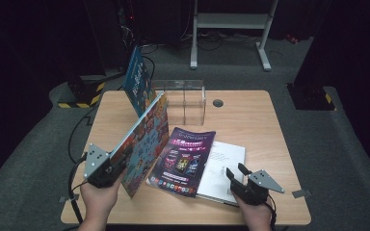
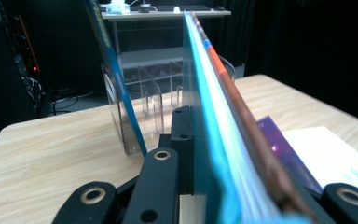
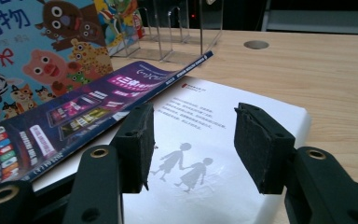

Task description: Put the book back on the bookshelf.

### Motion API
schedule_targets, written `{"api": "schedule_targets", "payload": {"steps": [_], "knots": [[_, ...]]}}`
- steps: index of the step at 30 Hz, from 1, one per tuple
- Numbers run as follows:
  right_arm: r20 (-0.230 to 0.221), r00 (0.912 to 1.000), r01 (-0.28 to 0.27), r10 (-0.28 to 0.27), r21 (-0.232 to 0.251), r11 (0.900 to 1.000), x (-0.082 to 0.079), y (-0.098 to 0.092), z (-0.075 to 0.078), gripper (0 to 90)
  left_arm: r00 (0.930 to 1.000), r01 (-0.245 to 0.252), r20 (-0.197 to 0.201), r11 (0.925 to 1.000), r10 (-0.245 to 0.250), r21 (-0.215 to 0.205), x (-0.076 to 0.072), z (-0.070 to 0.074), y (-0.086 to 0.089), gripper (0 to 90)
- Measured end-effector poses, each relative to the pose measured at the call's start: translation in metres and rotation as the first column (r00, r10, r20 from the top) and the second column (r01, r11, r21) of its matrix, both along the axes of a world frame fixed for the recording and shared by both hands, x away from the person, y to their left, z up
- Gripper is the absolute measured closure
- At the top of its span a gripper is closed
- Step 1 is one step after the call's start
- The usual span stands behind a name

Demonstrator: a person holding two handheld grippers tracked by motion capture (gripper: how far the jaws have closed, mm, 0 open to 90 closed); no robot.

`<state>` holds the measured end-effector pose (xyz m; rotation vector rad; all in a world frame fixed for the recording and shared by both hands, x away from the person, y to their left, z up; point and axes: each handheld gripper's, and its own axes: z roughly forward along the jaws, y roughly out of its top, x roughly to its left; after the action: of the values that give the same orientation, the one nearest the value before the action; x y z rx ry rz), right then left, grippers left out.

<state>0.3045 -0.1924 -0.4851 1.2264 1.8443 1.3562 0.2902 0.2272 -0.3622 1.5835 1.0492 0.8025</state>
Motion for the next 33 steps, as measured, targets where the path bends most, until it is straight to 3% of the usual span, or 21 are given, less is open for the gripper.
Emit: {"api": "schedule_targets", "payload": {"steps": [6,10,14,17,22,33], "knots": [[0.001,1.0,0.007,-0.007,0.007,1.0,0.0,0.0,0.001,47.7,0.9996,0.027,-0.002,0.9987,-0.027,0.043,0.012,0.024,-0.004,81.8],[-0.002,0.9999,0.015,-0.015,0.006,1.0,-0.001,-0.001,0.001,47.7,0.9998,0.02,0.004,0.9996,-0.02,0.021,0.021,0.037,0.0,81.8],[0.003,0.9999,0.015,-0.015,0.009,1.0,-0.001,-0.002,0.002,47.7,0.9995,-0.023,0.02,0.9994,0.024,-0.025,0.027,0.048,0.01,81.8],[0.003,0.9998,0.019,-0.019,0.01,1.0,-0.002,-0.002,0.003,47.8,0.9982,-0.048,0.034,0.9985,0.049,-0.027,0.03,0.054,0.013,81.8],[0.001,0.9999,0.014,-0.014,0.013,1.0,-0.002,-0.002,0.003,47.8,0.9957,-0.082,0.04,0.996,0.083,-0.037,0.036,0.059,0.012,81.8],[0.008,0.9999,0.013,-0.013,0.016,1.0,-0.003,-0.002,0.004,48.1,0.991,-0.13,0.025,0.9902,0.132,-0.05,0.062,0.057,-0.006,81.7]]}}
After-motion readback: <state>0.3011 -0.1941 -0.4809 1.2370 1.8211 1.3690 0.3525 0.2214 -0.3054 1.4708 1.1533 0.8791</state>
